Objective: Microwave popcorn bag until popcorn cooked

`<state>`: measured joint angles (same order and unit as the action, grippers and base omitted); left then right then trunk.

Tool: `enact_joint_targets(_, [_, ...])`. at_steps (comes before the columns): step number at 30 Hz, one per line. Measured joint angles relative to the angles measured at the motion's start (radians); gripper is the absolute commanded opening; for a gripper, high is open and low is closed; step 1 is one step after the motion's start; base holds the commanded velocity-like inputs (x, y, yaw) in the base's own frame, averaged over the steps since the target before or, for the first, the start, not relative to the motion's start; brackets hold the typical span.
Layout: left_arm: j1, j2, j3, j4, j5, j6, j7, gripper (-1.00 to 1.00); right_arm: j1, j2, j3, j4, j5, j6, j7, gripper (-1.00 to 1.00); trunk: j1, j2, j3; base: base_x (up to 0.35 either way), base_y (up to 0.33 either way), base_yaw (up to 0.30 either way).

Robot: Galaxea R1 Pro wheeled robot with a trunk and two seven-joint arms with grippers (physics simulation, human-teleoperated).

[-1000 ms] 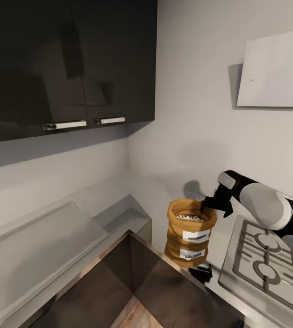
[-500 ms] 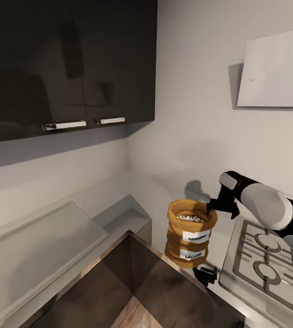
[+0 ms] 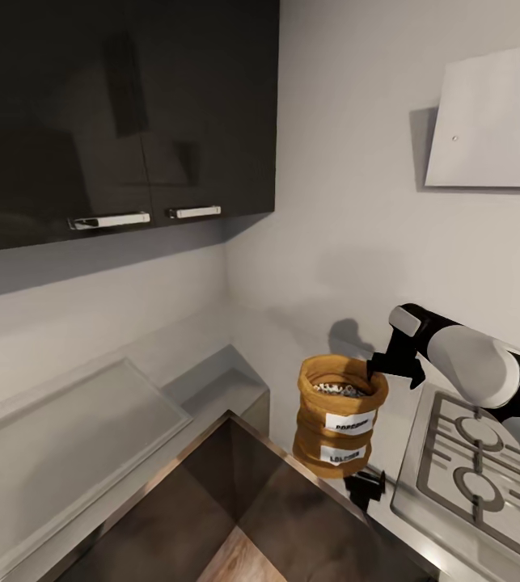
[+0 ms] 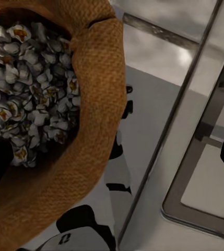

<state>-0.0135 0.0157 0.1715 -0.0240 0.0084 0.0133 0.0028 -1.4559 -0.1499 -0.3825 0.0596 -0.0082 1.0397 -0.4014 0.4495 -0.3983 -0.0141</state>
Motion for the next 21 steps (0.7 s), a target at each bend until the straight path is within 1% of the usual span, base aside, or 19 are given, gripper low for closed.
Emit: enact_joint_targets(21, [0.000, 0.000, 0.000, 0.000, 0.000, 0.000, 0.000, 1.00, 0.000, 0.000, 0.001, 0.000, 0.000, -0.001, 0.000, 1.00, 0.000, 0.001, -0.031, 0.001, 0.000, 0.000])
